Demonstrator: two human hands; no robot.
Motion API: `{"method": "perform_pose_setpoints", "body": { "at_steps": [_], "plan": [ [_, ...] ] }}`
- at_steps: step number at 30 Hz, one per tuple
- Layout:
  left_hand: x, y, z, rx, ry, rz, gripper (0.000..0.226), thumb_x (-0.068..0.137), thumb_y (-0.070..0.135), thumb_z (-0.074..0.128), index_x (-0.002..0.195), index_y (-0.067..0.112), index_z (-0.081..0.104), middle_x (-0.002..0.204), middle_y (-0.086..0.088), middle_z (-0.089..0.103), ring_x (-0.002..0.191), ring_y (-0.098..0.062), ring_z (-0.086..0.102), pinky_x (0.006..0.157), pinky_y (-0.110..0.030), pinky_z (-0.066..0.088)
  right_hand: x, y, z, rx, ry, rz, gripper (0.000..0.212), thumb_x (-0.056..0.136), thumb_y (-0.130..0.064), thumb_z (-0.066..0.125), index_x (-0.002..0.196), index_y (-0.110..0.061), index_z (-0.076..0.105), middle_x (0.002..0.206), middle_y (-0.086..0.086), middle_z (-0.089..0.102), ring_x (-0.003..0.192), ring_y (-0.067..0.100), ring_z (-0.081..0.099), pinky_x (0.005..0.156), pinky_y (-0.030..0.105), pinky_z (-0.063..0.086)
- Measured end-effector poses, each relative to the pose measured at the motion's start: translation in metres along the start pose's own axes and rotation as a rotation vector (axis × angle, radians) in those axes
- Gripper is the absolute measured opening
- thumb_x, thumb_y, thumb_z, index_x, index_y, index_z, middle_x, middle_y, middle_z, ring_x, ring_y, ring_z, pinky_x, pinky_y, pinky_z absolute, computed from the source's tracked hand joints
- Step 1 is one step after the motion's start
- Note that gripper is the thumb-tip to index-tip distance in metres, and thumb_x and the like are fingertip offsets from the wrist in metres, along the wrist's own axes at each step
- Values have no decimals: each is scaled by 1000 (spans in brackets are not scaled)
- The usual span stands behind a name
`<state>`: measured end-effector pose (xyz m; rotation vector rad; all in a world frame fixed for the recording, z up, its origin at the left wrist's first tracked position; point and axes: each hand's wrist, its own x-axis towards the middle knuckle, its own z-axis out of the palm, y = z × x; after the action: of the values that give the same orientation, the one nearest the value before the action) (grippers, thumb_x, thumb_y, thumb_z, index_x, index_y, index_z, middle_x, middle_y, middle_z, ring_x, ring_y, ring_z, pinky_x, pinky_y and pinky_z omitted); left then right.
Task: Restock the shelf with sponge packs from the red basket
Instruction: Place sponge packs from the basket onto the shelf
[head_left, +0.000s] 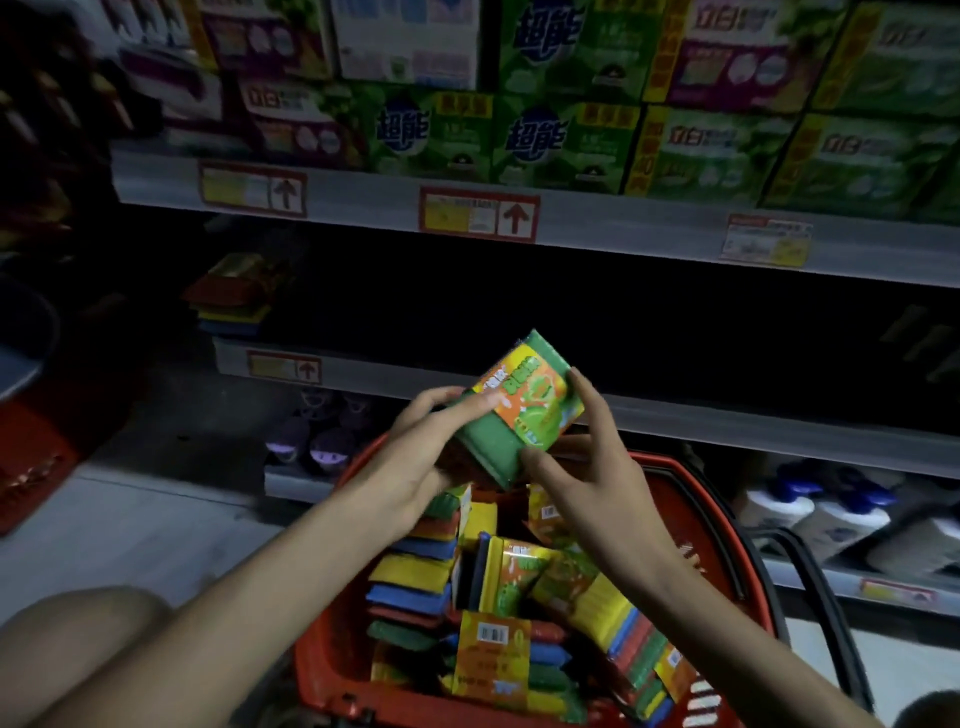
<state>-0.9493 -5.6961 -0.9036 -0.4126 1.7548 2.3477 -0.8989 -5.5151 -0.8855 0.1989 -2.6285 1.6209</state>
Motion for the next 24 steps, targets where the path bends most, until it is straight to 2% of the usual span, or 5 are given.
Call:
{"method": "perform_pose_setpoints", "body": {
  "at_steps": [4,8,14,20,24],
  "plan": [
    [-4,1,-18,148,24,40,49,68,45,88,113,35,71,119,-3,74,111,-22,70,93,-51,58,1,-3,15,138,25,5,83,96,-27,68,157,-46,15,111,-32,56,92,-16,65,65,16,58],
    [-10,8,-29,167,62,79,61,51,63,87,107,43,73,122,6,72,118,-18,65,105,-53,50,5,-8,32,234,112,30,76,94,-21,71,152,-34,24,114,-26,57,92,-16,66,68,4,50],
    [-24,20,-44,42,90,106,65,53,60,89,111,37,71,121,3,73,116,-19,68,104,-50,52,13,-20,50,261,117,13,42,94,-29,71,131,-31,50,118,-21,63,101,-8,66,79,10,54],
    [-28,27,-60,-48,180,83,58,65,47,92,113,25,68,118,-3,73,110,-24,70,100,-51,55,20,-38,55,248,-55,67,43,98,-21,66,137,-30,50,108,-13,68,89,-8,69,70,10,54],
    [-28,27,-62,4,115,15,54,65,47,92,111,24,74,120,-1,74,118,-23,66,107,-50,49,22,-31,36,162,-81,177,23,101,-18,63,122,-22,67,110,0,74,100,17,73,88,37,61]
  ]
}}
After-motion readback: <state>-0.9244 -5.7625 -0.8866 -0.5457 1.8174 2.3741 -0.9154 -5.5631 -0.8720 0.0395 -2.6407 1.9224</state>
